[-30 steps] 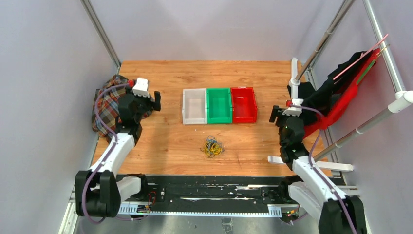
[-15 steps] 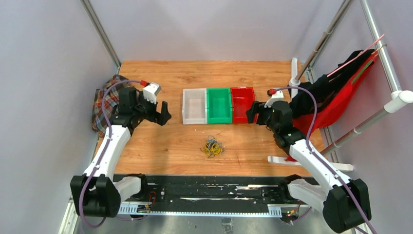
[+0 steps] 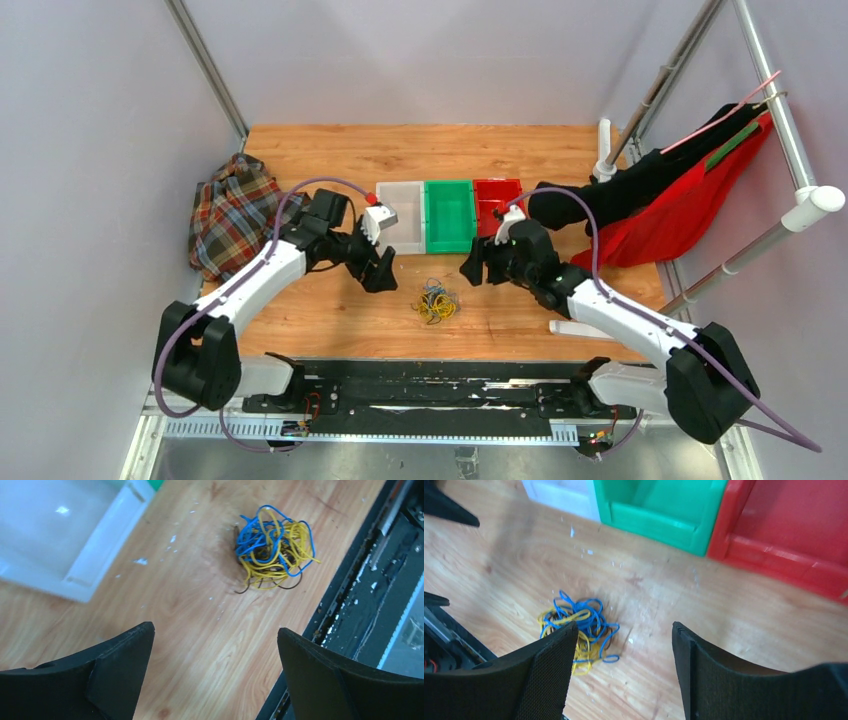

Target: Untangle the cables

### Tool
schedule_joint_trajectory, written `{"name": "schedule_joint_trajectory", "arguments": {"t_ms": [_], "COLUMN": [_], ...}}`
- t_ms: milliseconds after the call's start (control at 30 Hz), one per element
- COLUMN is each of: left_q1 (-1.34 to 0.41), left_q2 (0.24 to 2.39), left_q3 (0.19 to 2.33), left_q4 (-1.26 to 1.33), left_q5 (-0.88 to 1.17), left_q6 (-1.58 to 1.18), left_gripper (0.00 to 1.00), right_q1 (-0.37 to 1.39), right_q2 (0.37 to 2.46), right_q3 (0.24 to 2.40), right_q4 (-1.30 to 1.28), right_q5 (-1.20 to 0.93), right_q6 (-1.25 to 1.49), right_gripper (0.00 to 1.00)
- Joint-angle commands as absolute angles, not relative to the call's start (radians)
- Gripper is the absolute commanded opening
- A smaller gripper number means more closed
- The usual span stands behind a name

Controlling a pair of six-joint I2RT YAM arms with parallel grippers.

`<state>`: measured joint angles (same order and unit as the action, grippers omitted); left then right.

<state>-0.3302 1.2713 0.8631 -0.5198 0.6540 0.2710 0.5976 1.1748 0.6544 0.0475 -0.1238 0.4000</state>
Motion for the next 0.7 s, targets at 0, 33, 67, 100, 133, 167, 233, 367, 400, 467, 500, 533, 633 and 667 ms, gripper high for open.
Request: {"name": "schedule_joint_trajectory", "arguments": {"t_ms": [0, 33, 67, 100, 133, 167, 233, 367, 400, 467, 500, 533, 633, 667], "left_q1": [-0.404, -0.421, -0.434, -0.448, -0.463, -0.478, -0.501, -0.525, -0.528, -0.536, -0.54, -0.545, -0.56, -0.564], "left_q2": [1.352, 1.374, 1.396, 1.418, 1.44, 1.462, 1.513, 1.601, 1.619, 1.651, 1.665, 1.678, 1.713, 1.722], "left_q3": [0.922, 0.931, 0.942, 0.952, 0.964, 0.976, 1.006, 1.073, 1.087, 1.108, 1.116, 1.123, 1.132, 1.13], "left_q4": [-0.531, -0.531, -0.531, -0.531, -0.531, -0.531, -0.529, -0.529, -0.529, -0.529, -0.529, -0.53, -0.53, -0.529], "left_q5": [0.72, 0.722, 0.728, 0.734, 0.736, 0.736, 0.744, 0.782, 0.788, 0.804, 0.814, 0.821, 0.846, 0.855], "left_q6": [0.32, 0.327, 0.334, 0.341, 0.346, 0.351, 0.357, 0.353, 0.353, 0.364, 0.369, 0.372, 0.382, 0.388], "left_gripper": [0.99, 1.0, 1.0, 0.99, 0.98, 0.97, 0.95, 0.88, 0.85, 0.78, 0.73, 0.69, 0.59, 0.55], "right_q1": [0.666, 0.673, 0.676, 0.681, 0.69, 0.705, 0.745, 0.795, 0.813, 0.852, 0.872, 0.892, 0.945, 0.959], "right_q2": [1.143, 1.13, 1.11, 1.076, 1.051, 1.027, 0.996, 0.995, 1.007, 1.047, 1.069, 1.091, 1.147, 1.158], "right_q3": [0.576, 0.56, 0.54, 0.519, 0.504, 0.49, 0.476, 0.453, 0.448, 0.447, 0.452, 0.454, 0.463, 0.467], "right_q4": [0.038, 0.038, 0.045, 0.052, 0.055, 0.052, 0.037, 0.035, 0.046, 0.072, 0.086, 0.1, 0.143, 0.153], "right_q5": [-0.062, -0.051, -0.044, -0.038, -0.025, -0.004, 0.038, 0.073, 0.08, 0.094, 0.102, 0.113, 0.151, 0.159], "right_q6": [0.443, 0.456, 0.468, 0.479, 0.485, 0.487, 0.49, 0.498, 0.5, 0.503, 0.507, 0.511, 0.521, 0.522], "right_gripper": [0.68, 0.68, 0.68, 0.68, 0.68, 0.69, 0.71, 0.71, 0.71, 0.71, 0.71, 0.71, 0.71, 0.71]}}
